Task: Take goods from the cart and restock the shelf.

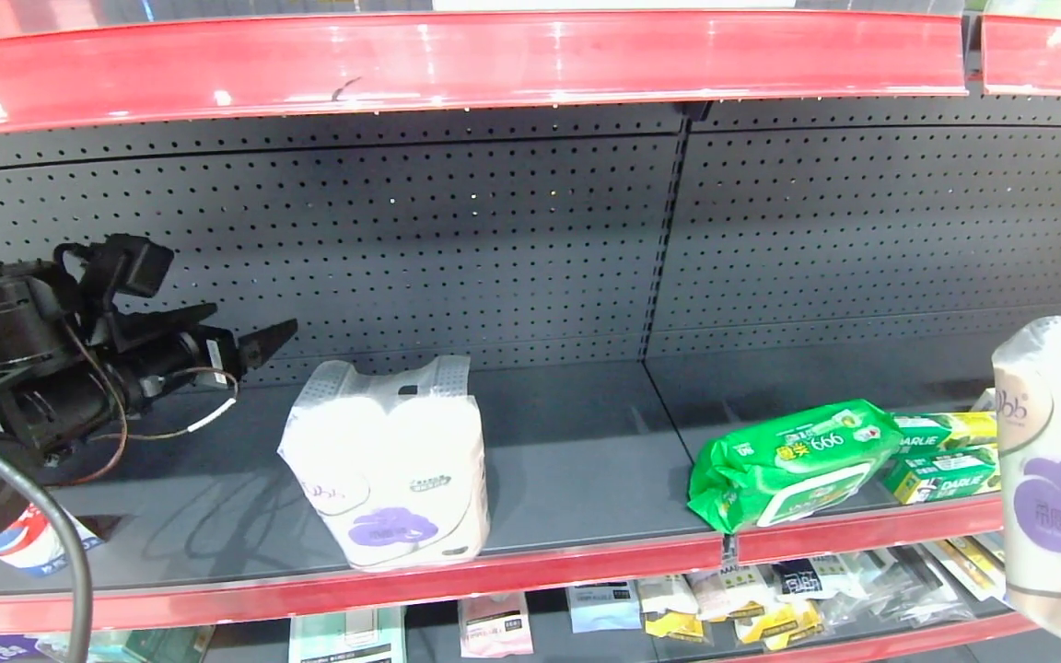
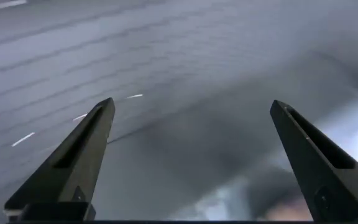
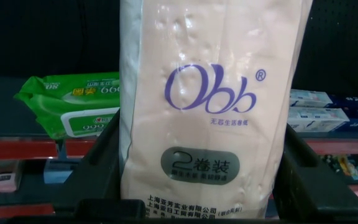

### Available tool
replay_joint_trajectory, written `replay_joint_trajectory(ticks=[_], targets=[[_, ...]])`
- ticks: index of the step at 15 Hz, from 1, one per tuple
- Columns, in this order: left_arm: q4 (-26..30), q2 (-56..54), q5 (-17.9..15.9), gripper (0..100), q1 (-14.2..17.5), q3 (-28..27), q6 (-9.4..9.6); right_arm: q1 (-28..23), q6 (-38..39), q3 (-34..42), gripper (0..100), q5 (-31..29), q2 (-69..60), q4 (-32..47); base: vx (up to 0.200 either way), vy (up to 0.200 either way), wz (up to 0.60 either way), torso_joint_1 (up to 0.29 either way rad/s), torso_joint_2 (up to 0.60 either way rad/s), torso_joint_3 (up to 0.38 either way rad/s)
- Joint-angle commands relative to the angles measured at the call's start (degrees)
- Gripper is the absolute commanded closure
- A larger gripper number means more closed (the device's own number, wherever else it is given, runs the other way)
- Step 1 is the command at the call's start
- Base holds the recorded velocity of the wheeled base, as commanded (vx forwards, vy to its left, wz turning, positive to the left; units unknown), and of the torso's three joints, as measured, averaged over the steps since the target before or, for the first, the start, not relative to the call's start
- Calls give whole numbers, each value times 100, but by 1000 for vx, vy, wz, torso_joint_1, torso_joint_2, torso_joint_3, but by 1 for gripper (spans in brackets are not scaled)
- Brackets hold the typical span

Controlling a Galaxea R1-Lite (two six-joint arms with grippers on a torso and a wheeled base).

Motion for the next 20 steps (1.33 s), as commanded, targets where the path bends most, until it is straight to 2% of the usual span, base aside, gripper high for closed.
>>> replay_joint_trajectory(ticks=[1,2,3,5,7,9,10,11,13,14,15,16,17,18,19,20], targets=[[-297,-68,827,0,-137,49,-99,0,1,28,100,3,-25,-2,0,0,0,0,0,0],[-394,-226,1478,0,-208,84,-354,0,1,28,100,3,-34,-2,0,0,0,0,0,0],[-324,-420,1820,0,-322,172,-574,0,1,10,100,3,-34,-11,0,0,0,0,0,0],[-288,-1000,1847,0,-427,814,-960,0,10,10,100,3,-42,-11,0,0,0,0,0,0],[-288,-1483,1566,0,-401,1411,-1031,0,18,19,100,12,-69,-11,0,0,0,0,0,0],[-280,-2406,871,0,-199,2264,-1039,26,27,-16,100,30,-69,-11,0,0,0,0,0,0],[-280,-2678,634,0,-146,2501,-1039,44,18,-33,100,30,-60,-11,0,0,0,0,0,0],[-271,-3294,168,0,-93,2985,-1039,52,10,-60,100,38,-42,-11,0,0,0,0,0,0],[-69,-4296,-447,0,-102,3530,-1031,35,-114,-200,100,3,-51,-2,0,0,0,0,0,0],[169,-4682,-623,0,-111,3591,-1031,52,-201,-227,100,38,-60,-2,0,0,0,0,0,0],[1188,-5614,-904,0,-120,3503,-1031,70,-307,-218,100,74,-78,-2,0,0,0,0,0,0],[1751,-6053,-913,0,-129,3415,-1031,61,-307,-209,100,74,-122,-11,0,0,0,0,0,0],[3306,-7117,-922,0,-129,3090,-1022,79,-307,-209,100,82,-192,-2,0,0,0,0,0,0],[4458,-7820,-913,0,-129,2791,-1004,96,-298,-192,100,117,-201,-2,0,0,0,0,0,0],[5477,-8409,-895,0,-129,2519,-952,88,-289,-165,100,135,-227,-2,0,0,0,0,0,0],[6242,-8883,-887,0,-120,2343,-837,96,-272,-130,100,144,-253,-2,0,0,0,0,0,0]])
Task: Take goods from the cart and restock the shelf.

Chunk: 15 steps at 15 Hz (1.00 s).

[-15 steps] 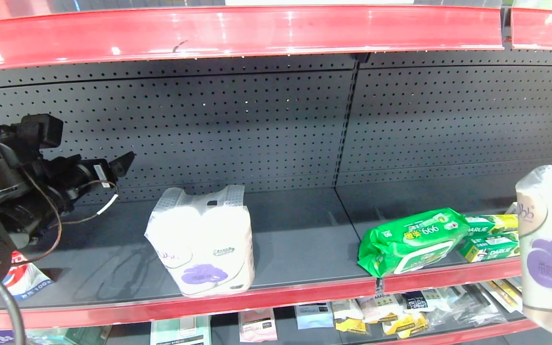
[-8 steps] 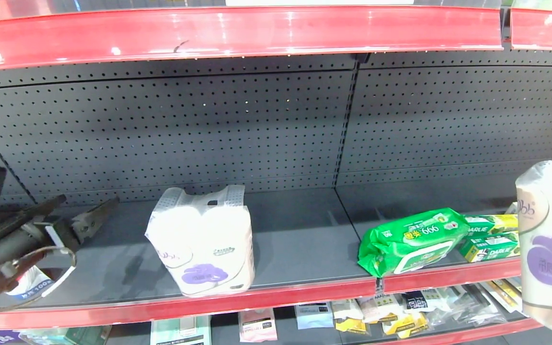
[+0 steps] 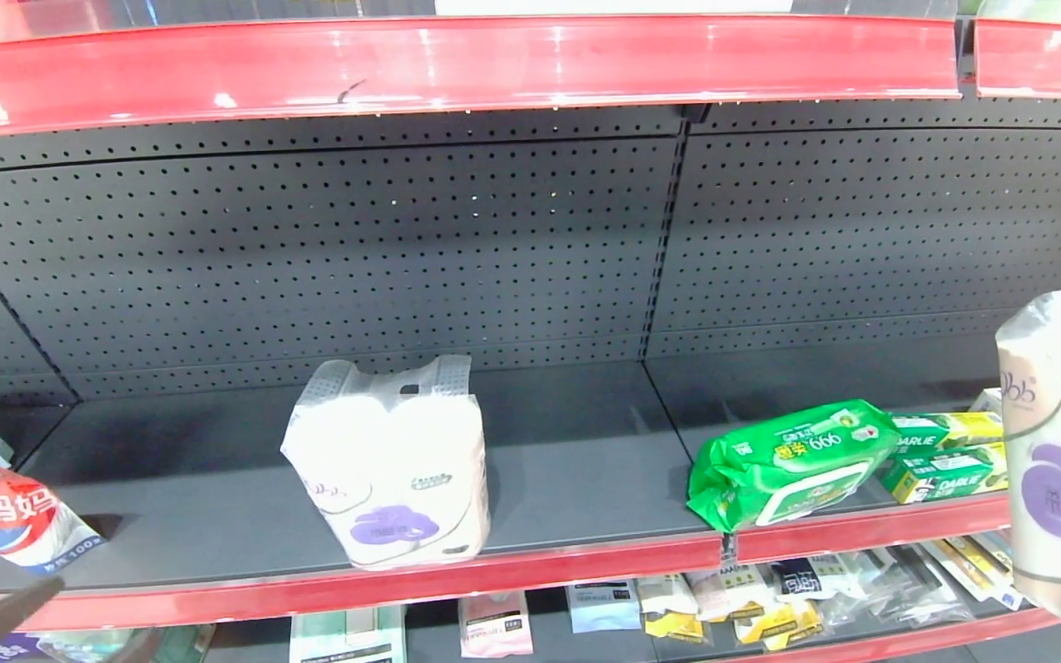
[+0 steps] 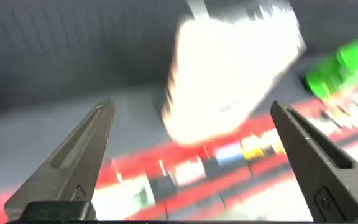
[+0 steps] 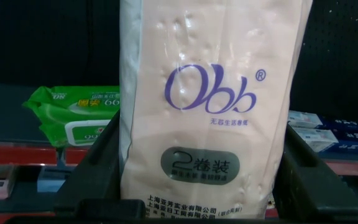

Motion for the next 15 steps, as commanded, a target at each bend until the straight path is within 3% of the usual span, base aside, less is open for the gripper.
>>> replay_joint_trajectory(ticks=[1,3,5,6,7,8,9,10,12,15], targets=[[2145,-2442,-76,0,36,-621,317,6,19,45,100,-1,-65,-17,0,0,0,0,0,0],[2725,-2768,-32,0,36,-683,826,6,63,53,100,8,-65,-17,0,0,0,0,0,0],[3041,-2820,-5,0,-105,-718,941,6,98,97,100,34,-117,-17,0,0,0,0,0,0],[3191,-2838,179,0,-70,-648,985,6,98,124,100,104,-135,-17,0,0,0,0,0,0],[3103,-2855,1208,0,-70,-323,1011,-3,107,133,100,210,-205,-8,0,0,0,0,0,0],[2672,-2855,1955,0,-70,-138,818,6,107,141,100,218,-232,-17,0,0,0,0,0,0],[2277,-2864,2297,0,-70,55,536,-3,124,159,100,218,-293,-8,0,0,0,0,0,0],[2092,-2864,2376,0,-70,152,519,-3,142,177,100,218,-320,-8,0,0,0,0,0,0],[985,-3066,2306,0,-219,750,484,-3,168,273,100,262,-451,-8,0,0,0,0,0,0],[1090,-3260,2280,0,-298,741,457,6,168,282,100,289,-478,-8,0,0,0,0,0,0]])
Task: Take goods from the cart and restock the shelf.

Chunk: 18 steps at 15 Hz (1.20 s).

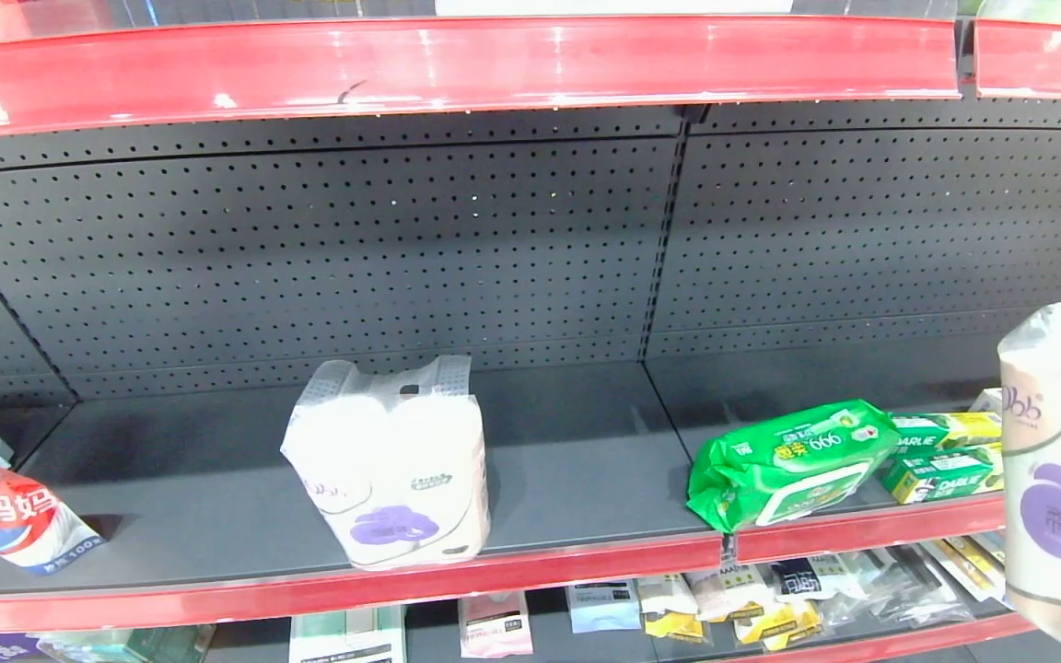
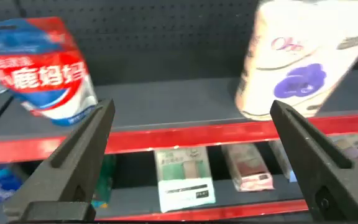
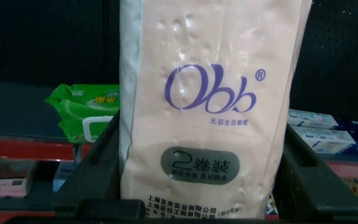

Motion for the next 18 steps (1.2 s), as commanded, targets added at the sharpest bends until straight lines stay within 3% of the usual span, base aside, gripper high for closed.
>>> replay_joint_trajectory(ticks=[1,18], targets=[[-7,-118,-9,0,-36,57,0,4,-4,0,100,35,-41,-3,0,0,0,0,0,0],[-7,-118,-9,0,-36,57,27,4,181,9,100,97,-85,6,0,0,0,0,0,0]])
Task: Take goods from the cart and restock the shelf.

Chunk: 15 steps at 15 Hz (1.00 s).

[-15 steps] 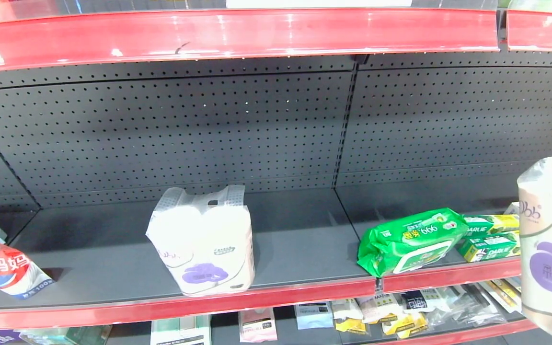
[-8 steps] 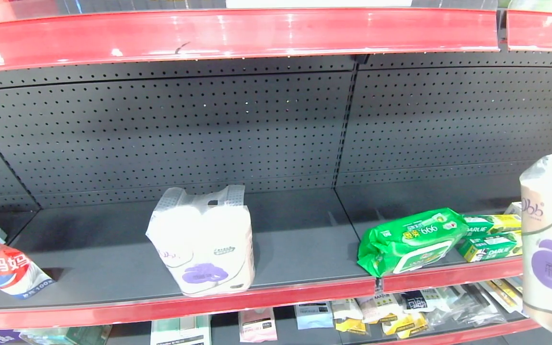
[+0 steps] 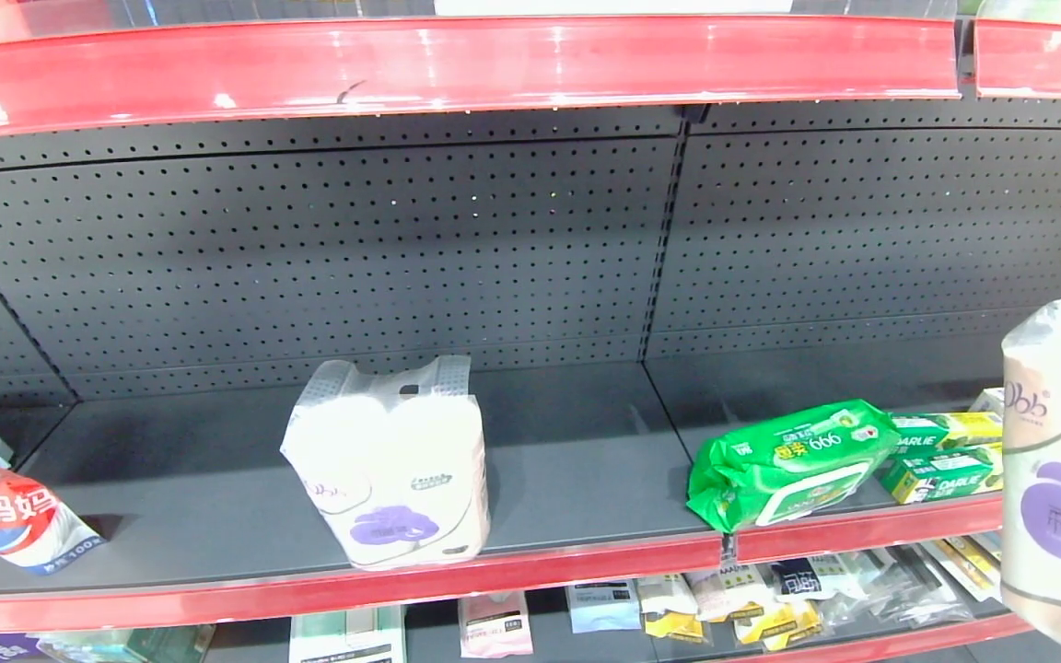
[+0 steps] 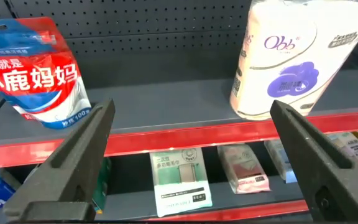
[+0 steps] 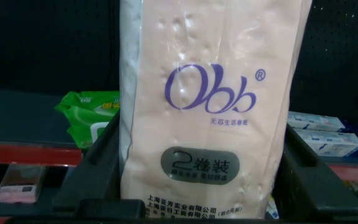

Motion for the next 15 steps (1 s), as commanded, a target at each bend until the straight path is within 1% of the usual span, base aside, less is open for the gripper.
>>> replay_joint_trajectory(ticks=[1,7,10,11,12,14,15], targets=[[-1,11,1,0,0,1,0,13,-6,13,100,4,39,3,0,0,0,0,0,0],[-1,11,1,0,0,1,0,13,-146,13,100,-5,39,3,0,0,0,0,0,0],[-1,11,1,0,0,1,0,13,-155,-101,100,57,110,-5,0,0,0,0,0,0],[-1,11,1,0,0,1,0,13,-155,-119,100,145,110,-5,0,0,0,0,0,0],[-1,11,1,0,0,1,0,13,-111,-172,100,444,83,-5,0,0,0,0,0,0],[-1,11,1,0,0,1,0,13,-94,-172,100,716,101,-5,0,0,0,0,0,0],[-1,11,1,0,0,1,0,13,-94,-268,100,953,118,-5,0,0,0,0,0,0]])
